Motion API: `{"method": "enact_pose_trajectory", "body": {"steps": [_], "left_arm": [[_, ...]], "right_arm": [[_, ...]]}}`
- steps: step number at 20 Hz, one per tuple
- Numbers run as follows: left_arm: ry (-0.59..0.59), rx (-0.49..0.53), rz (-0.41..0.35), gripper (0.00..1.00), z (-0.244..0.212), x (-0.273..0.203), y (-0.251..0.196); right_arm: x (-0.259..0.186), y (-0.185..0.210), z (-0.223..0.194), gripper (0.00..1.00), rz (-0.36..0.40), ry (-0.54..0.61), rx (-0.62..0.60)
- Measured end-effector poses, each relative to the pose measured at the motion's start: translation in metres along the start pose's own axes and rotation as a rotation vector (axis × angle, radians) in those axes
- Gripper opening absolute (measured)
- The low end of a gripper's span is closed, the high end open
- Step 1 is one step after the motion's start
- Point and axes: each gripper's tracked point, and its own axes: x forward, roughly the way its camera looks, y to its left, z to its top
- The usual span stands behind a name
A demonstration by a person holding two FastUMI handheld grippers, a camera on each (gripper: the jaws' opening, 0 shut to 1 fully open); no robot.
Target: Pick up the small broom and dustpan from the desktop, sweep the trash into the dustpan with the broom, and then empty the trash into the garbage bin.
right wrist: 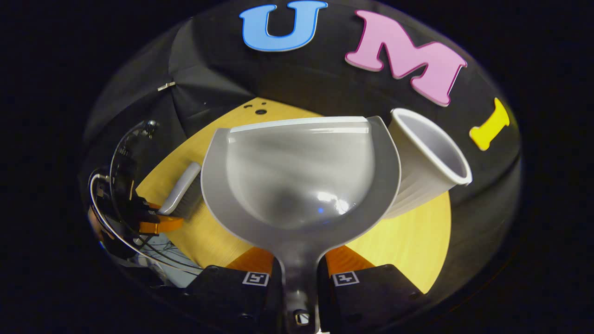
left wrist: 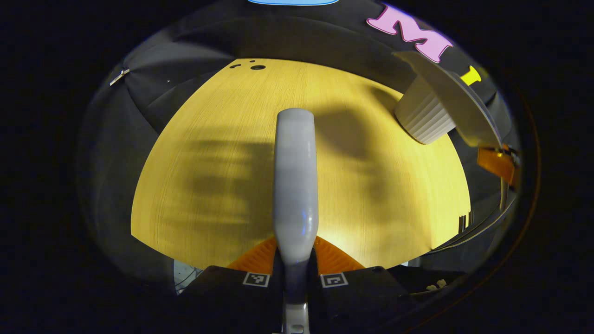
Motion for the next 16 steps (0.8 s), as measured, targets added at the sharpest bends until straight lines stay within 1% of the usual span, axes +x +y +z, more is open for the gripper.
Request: {"method": "enact_pose_trajectory", "body": {"steps": [1,2,5,6,7,8,9,10,11,14,15,16], "left_arm": [[0.008,0.003,0.000,0.22,-0.002,0.000,0.001],[0.015,0.011,0.000,0.25,-0.002,0.001,0.000],[0.051,0.056,-0.005,0.25,0.001,0.010,0.002],[0.059,0.062,-0.012,0.29,0.003,0.015,0.002],[0.069,0.064,-0.008,0.25,0.006,0.020,0.005],[0.076,0.071,0.001,0.29,0.008,0.023,0.008],[0.081,0.082,0.008,0.22,0.011,0.026,0.008],[0.087,0.094,0.018,0.22,0.013,0.028,0.008],[0.092,0.107,0.026,0.26,0.015,0.031,0.010],[0.113,0.132,0.048,0.26,0.019,0.039,0.021],[0.121,0.133,0.049,0.29,0.018,0.041,0.020],[0.126,0.130,0.046,0.28,0.018,0.042,0.019]], "right_arm": [[0.011,0.010,-0.021,0.35,0.021,0.044,0.045],[0.018,0.014,-0.037,0.35,0.030,0.084,0.083],[0.036,0.018,-0.075,0.35,0.021,0.171,0.118],[0.039,0.020,-0.086,0.35,0.027,0.195,0.141],[0.041,0.021,-0.094,0.35,0.034,0.214,0.169],[0.045,0.021,-0.102,0.35,0.035,0.227,0.194],[0.050,0.023,-0.111,0.35,0.032,0.236,0.212],[0.053,0.024,-0.115,0.35,0.025,0.244,0.225],[0.057,0.025,-0.119,0.35,0.017,0.253,0.243],[0.069,0.026,-0.127,0.35,0.002,0.269,0.309],[0.071,0.026,-0.131,0.35,-0.007,0.279,0.324],[0.073,0.027,-0.132,0.35,-0.009,0.285,0.338]]}}
